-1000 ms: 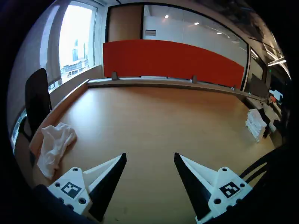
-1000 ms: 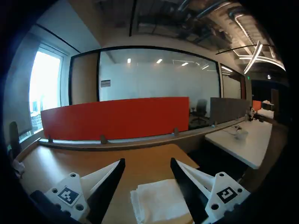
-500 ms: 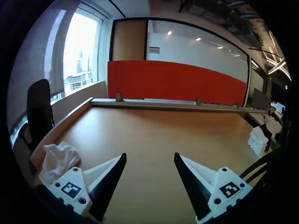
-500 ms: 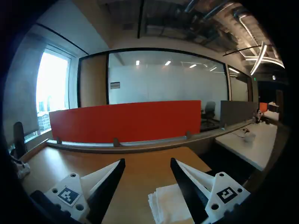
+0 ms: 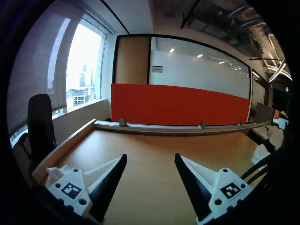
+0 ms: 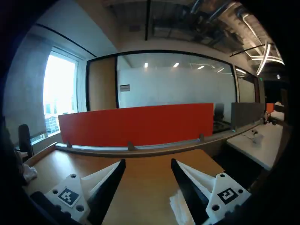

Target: Fold towel

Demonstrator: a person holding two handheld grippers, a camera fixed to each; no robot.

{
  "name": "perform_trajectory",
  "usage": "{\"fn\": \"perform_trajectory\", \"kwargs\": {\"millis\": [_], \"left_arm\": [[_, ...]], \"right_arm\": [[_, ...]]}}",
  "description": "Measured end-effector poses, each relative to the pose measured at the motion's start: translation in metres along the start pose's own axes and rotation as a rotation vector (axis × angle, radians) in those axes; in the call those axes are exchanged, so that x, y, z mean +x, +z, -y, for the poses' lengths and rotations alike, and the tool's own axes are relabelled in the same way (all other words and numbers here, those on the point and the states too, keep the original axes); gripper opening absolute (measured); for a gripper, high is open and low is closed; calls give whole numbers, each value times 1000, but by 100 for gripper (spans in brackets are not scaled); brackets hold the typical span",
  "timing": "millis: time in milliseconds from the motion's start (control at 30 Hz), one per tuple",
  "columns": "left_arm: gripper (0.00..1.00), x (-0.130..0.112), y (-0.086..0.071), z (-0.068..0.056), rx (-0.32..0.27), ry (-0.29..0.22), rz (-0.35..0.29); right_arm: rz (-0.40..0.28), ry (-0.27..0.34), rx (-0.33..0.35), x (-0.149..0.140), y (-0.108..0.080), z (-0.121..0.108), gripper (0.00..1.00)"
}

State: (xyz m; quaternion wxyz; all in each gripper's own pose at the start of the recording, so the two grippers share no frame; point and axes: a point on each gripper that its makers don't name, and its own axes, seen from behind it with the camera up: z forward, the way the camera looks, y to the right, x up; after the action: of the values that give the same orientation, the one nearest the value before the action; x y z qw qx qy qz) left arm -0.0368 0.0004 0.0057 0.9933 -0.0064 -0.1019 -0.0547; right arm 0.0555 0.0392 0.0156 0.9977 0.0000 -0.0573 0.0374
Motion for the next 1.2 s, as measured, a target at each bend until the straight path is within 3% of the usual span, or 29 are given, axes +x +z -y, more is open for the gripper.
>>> {"fn": "perform_trajectory", "kwargs": {"millis": [300, 467, 867, 1067, 1200], "left_arm": [[94, 19, 7, 2, -4, 1, -49], [94, 26, 9, 3, -8, 6, -68], [94, 48, 7, -4, -29, 39, -124], [94, 43, 7, -13, -54, 36, -140], [94, 33, 10, -12, -55, 20, -152]], "right_arm": [[-16, -3, 43, 5, 4, 40, 93], [-13, 15, 41, 7, 6, 45, 94], [-28, -13, 31, 21, 1, 55, 94], [-30, -33, 30, 24, -2, 61, 94], [-33, -52, 35, 24, -4, 67, 94]]}}
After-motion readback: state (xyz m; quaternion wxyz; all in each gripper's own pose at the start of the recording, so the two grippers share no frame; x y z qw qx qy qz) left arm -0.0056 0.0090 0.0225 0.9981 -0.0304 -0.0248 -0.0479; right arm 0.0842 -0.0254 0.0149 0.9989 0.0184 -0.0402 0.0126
